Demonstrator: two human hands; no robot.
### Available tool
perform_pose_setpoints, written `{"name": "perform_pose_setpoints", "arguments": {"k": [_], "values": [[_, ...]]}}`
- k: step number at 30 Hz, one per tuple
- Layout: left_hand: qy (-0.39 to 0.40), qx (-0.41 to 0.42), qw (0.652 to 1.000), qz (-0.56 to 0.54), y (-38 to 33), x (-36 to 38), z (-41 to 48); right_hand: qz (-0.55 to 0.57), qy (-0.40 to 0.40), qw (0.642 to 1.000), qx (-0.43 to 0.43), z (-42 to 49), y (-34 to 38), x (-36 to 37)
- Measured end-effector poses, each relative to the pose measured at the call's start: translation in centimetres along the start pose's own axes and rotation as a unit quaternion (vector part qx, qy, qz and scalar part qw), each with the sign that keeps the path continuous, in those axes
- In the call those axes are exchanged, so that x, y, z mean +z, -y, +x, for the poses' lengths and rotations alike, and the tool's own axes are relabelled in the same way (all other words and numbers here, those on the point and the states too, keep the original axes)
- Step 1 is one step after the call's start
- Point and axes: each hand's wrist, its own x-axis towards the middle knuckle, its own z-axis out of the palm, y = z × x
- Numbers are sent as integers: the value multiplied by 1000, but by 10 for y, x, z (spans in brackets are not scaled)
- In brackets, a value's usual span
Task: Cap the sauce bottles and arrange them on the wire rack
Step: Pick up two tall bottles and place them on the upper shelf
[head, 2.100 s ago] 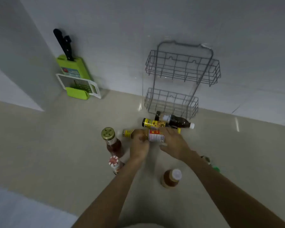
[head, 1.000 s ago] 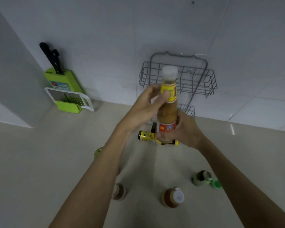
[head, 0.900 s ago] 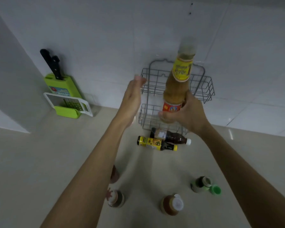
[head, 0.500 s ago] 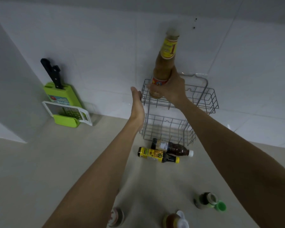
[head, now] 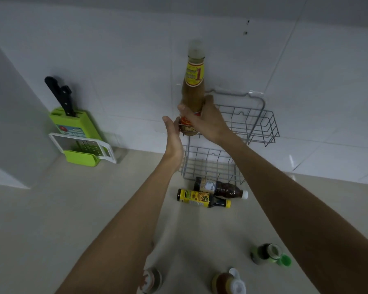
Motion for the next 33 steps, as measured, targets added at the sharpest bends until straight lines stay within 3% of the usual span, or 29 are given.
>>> {"name": "perform_pose_setpoints", "arguments": {"k": [2, 4, 6, 7, 8, 10, 12, 15, 19, 22, 24, 25, 27, 30, 33], "values": [[-68, 0, 998, 16, 9, -2, -7, 43, -112, 990, -79, -27, -16, -6], [-202, 25, 978, 52, 13, -7, -10, 66, -242, 959, -133, -61, -37, -7], [-300, 53, 935, 180, 28, -18, -15, 48, -233, 968, -77, -87, -70, -4], [-289, 53, 919, 262, 41, -22, -18, 14, -189, 982, -6, -93, -92, -1], [-241, 49, 909, 336, 55, -25, -21, -30, -138, 987, 81, -95, -115, 5], [-70, 28, 877, 475, 85, -33, -22, -65, -32, 958, 277, -92, -154, 13], [100, -7, 798, 595, 108, -33, -20, -3, 26, 907, 421, -86, -179, 16], [229, -15, 706, 670, 132, -33, -19, 124, 8, 871, 476, -76, -200, 24], [254, 27, 658, 708, 150, -42, -19, 292, -63, 810, 506, -65, -202, 26], [237, 43, 669, 703, 158, -46, -21, 363, -78, 773, 514, -64, -199, 22], [220, 52, 700, 677, 159, -48, -24, 384, -108, 770, 498, -66, -200, 23], [211, 54, 719, 660, 158, -50, -26, 372, -129, 784, 480, -69, -199, 26], [184, 70, 750, 631, 153, -51, -32, 284, -167, 847, 417, -78, -187, 28], [139, 89, 788, 593, 137, -48, -38, 128, -173, 950, 224, -96, -155, 9], [131, 86, 833, 531, 115, -41, -41, 100, -116, 987, 48, -104, -122, -31]]}}
